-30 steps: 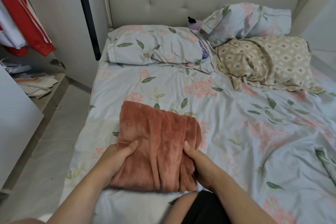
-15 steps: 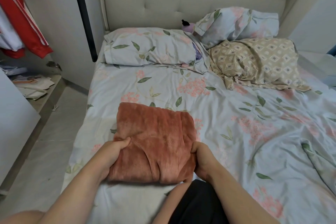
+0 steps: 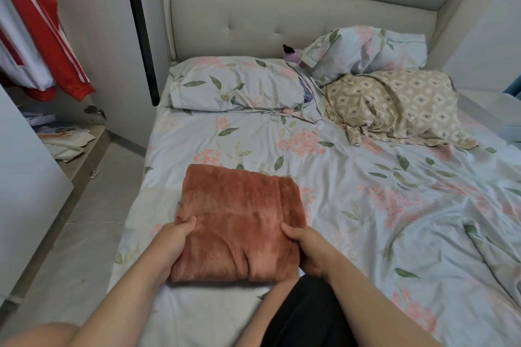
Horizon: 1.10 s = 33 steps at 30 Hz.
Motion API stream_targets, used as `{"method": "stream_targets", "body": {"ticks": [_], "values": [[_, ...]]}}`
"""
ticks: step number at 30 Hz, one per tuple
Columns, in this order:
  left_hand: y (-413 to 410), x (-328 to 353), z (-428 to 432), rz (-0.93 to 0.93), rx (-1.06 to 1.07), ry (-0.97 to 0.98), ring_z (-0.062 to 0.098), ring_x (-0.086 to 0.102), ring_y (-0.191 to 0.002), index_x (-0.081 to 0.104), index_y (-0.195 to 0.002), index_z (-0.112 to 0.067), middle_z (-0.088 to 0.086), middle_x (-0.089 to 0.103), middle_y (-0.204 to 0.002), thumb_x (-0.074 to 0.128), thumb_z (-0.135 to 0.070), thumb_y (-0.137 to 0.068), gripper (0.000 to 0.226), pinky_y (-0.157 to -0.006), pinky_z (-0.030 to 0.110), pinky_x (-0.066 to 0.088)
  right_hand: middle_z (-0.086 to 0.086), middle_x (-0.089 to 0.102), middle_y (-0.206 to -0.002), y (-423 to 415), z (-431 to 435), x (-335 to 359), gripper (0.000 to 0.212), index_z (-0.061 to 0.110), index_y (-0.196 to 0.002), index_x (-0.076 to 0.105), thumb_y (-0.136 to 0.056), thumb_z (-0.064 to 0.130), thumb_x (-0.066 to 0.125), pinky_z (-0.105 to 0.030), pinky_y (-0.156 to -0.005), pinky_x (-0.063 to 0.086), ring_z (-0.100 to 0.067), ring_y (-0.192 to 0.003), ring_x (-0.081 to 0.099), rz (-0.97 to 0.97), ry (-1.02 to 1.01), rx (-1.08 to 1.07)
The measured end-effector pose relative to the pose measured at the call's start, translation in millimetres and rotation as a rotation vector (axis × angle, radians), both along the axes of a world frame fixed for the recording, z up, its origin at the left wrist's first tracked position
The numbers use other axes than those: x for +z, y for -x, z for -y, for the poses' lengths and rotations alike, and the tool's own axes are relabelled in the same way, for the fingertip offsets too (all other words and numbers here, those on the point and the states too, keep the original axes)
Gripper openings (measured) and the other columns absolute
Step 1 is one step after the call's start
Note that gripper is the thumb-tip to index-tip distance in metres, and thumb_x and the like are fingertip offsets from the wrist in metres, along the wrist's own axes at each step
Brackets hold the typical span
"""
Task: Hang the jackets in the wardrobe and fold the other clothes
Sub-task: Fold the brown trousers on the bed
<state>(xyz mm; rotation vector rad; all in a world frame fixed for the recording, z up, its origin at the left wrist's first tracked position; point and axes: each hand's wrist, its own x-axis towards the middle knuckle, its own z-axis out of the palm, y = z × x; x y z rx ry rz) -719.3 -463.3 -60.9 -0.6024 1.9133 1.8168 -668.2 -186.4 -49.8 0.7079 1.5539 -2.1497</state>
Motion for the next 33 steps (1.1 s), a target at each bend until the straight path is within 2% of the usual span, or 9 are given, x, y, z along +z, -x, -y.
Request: {"method": "stream_targets", "body": {"ticks": [4, 9, 13, 15, 20, 23, 27, 30, 33], "values": [[-4, -3, -2, 0.001, -0.025, 0.034, 0.020, 0.072, -0.076, 0.075, -0.090, -0.010, 0.006, 0.076, -0.083, 0.058, -0.024, -0.099, 0.024, -0.063, 0.027, 0.051, -0.015, 0.074, -0.110, -3, -2, 1, 0.035, 0.006, -0.126, 0.061, -0.094, 0.019, 0.064, -0.040, -0.073, 0.059, -0.030, -0.098, 0.073, 0.145, 0.037, -0.053], [-7, 1, 1, -0.134, -0.075, 0.005, 0.021, 0.075, -0.082, 0.074, -0.099, -0.017, 0.003, 0.078, -0.091, 0.075, -0.044, -0.078, 0.034, -0.072, 0.034, 0.055, -0.011, 0.075, -0.110, 0, 2, 10, 0.056, 0.012, -0.119, 0.069, -0.072, 0.041, 0.078, -0.034, -0.070, 0.060, -0.026, -0.099, 0.073, -0.060, -0.001, -0.097], [22, 29, 4, -0.214, -0.030, -0.225, 0.029, 0.074, -0.088, 0.071, -0.106, -0.012, 0.012, 0.076, -0.099, 0.083, -0.053, -0.061, 0.063, -0.066, 0.036, 0.059, -0.008, 0.072, -0.119, 24, 4, 27, 0.070, 0.018, -0.120, 0.071, -0.071, 0.067, 0.074, -0.040, -0.090, 0.057, -0.024, -0.109, 0.070, -0.218, -0.083, -0.099], [44, 46, -1, -0.196, -0.001, -0.198, 0.029, 0.073, -0.092, 0.064, -0.117, -0.013, 0.011, 0.074, -0.105, 0.081, -0.056, -0.068, 0.068, -0.072, 0.039, 0.060, -0.010, 0.072, -0.117, 42, 3, 38, 0.062, 0.014, -0.120, 0.070, -0.082, 0.062, 0.068, -0.046, -0.098, 0.053, -0.027, -0.108, 0.070, -0.163, -0.101, -0.098], [74, 52, -25, -0.108, -0.020, -0.120, 0.024, 0.074, -0.086, 0.065, -0.114, -0.013, 0.009, 0.076, -0.099, 0.072, -0.040, -0.088, 0.038, -0.068, 0.032, 0.059, -0.007, 0.073, -0.111, 71, 7, 52, 0.047, 0.011, -0.123, 0.066, -0.091, 0.046, 0.067, -0.042, -0.094, 0.056, -0.025, -0.101, 0.071, -0.041, -0.290, -0.080], [83, 40, -25, -0.050, 0.092, -0.112, 0.026, 0.072, -0.085, 0.062, -0.119, -0.004, 0.013, 0.073, -0.099, 0.065, -0.025, -0.095, 0.032, -0.067, 0.033, 0.057, -0.014, 0.072, -0.111, 74, 4, 45, 0.032, 0.004, -0.122, 0.065, -0.101, 0.026, 0.056, -0.043, -0.087, 0.058, -0.030, -0.101, 0.070, 0.029, -0.139, -0.290], [85, 29, -23, -0.023, 0.120, -0.072, 0.027, 0.070, -0.084, 0.062, -0.119, 0.000, 0.013, 0.071, -0.099, 0.066, -0.023, -0.094, 0.034, -0.068, 0.033, 0.056, -0.016, 0.073, -0.108, 70, 9, 30, 0.030, 0.000, -0.110, 0.067, -0.103, 0.023, 0.050, -0.043, -0.091, 0.056, -0.031, -0.101, 0.070, 0.071, -0.052, -0.340], [79, 38, -26, -0.208, 0.108, 0.216, 0.027, 0.066, -0.101, 0.060, -0.122, -0.005, 0.013, 0.066, -0.120, 0.066, -0.035, -0.092, 0.042, -0.081, 0.032, 0.052, -0.008, 0.067, -0.092, 70, 14, 38, 0.031, 0.009, -0.088, 0.062, -0.102, 0.033, 0.048, -0.039, -0.083, 0.055, -0.025, -0.088, 0.066, 0.002, -0.393, -0.205], [52, 56, -26, -0.725, 0.077, 0.758, 0.032, 0.052, -0.123, 0.053, -0.133, -0.008, 0.013, 0.056, -0.135, 0.056, -0.041, -0.092, 0.052, -0.102, 0.043, 0.041, -0.005, 0.064, -0.108, 64, 14, 51, 0.036, 0.010, -0.112, 0.061, -0.098, 0.038, 0.043, -0.040, -0.090, 0.047, -0.027, -0.103, 0.060, -0.261, -1.127, -0.178]]}}
